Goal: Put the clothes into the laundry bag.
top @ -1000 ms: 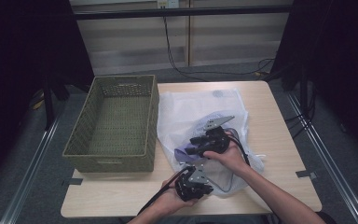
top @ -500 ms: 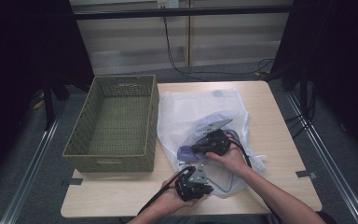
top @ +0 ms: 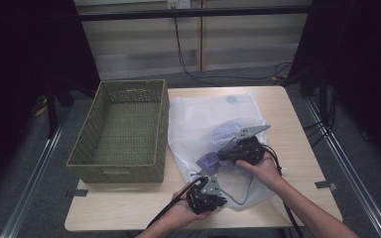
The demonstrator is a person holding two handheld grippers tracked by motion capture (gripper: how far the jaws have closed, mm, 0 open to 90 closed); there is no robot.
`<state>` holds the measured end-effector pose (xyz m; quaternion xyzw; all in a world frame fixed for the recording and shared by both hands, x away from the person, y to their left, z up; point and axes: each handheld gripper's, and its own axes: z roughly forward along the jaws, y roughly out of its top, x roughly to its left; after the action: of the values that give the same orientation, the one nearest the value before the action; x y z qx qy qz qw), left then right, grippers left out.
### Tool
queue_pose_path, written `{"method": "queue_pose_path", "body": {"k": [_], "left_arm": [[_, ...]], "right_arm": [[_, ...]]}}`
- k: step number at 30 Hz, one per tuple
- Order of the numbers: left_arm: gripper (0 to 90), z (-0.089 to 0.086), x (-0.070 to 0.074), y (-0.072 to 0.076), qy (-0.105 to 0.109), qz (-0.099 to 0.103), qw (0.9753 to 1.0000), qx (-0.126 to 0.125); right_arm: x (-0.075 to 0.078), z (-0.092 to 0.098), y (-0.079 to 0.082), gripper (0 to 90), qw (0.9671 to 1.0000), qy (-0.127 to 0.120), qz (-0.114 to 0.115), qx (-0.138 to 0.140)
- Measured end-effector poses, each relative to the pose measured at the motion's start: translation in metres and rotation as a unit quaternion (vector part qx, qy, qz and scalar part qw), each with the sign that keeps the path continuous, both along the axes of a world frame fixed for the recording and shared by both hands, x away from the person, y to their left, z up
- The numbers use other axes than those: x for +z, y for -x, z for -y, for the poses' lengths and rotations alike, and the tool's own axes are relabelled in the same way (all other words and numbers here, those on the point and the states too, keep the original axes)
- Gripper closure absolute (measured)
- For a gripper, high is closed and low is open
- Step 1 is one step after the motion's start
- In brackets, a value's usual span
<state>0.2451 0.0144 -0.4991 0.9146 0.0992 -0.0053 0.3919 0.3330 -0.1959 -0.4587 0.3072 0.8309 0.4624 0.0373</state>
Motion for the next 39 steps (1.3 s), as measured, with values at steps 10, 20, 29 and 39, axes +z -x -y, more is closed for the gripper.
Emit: {"method": "queue_pose_path", "body": {"k": [10,20,29,39], "left_arm": [[89.1,0.000,-0.001,-0.001,0.004,-0.004,1.0000,0.001],[89.0,0.001,0.001,0.000,-0.007,0.004,1.0000,-0.002],[89.1,0.002,0.000,0.000,-0.001,0.005,1.0000,-0.002],[89.2,0.003,-0.001,0.002,0.000,0.012,0.9999,0.004]], "right_arm": [[-0.007,0.035,0.007,88.1,0.9997,0.013,-0.004,-0.021],[-0.025,0.041,-0.002,85.8,0.9981,0.047,-0.013,-0.039],[-0.037,0.031,-0.017,85.9,0.9953,0.071,-0.022,-0.062],[-0.037,0.028,-0.038,86.2,0.9911,0.075,-0.023,-0.107]]}}
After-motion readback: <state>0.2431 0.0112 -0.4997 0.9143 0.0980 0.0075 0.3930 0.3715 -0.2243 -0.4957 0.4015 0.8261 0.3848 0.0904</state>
